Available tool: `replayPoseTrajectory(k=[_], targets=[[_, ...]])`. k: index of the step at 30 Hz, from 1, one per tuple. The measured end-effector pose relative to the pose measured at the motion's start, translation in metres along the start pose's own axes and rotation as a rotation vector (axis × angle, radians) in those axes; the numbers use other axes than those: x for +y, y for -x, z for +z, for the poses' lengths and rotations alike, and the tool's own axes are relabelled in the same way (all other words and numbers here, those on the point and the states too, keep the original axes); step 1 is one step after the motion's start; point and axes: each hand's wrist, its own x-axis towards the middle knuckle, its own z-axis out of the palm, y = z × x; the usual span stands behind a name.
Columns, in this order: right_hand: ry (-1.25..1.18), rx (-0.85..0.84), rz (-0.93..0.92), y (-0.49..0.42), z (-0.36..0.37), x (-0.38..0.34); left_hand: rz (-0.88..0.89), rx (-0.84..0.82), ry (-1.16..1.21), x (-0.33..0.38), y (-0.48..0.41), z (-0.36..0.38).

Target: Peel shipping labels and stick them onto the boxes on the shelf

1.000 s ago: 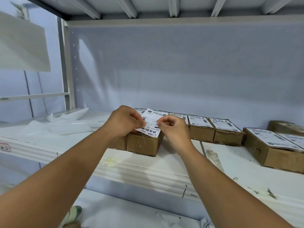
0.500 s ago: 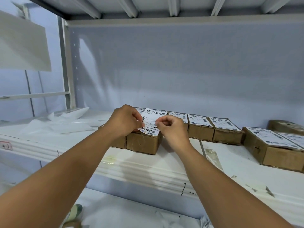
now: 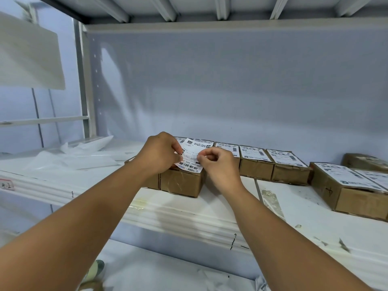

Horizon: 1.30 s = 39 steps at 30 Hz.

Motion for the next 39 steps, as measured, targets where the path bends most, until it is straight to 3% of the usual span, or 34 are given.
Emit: replayPoseTrajectory(k=[17, 30, 39], targets=[[0.017, 0.0, -0.017, 0.002, -0.001, -0.003, -0.013, 0.034, 0.024, -0.001, 0.003, 0.002], [0.147, -0.03, -0.084, 0.003, -0.002, -0.002, 0.041, 0.015, -0.131, 0.006, 0.007, 0.005], [0.1, -0.05, -0.091, 0.004, -0.003, 0.0, 0.103, -0.079, -0.391, 0.019, 0.01, 0.005]])
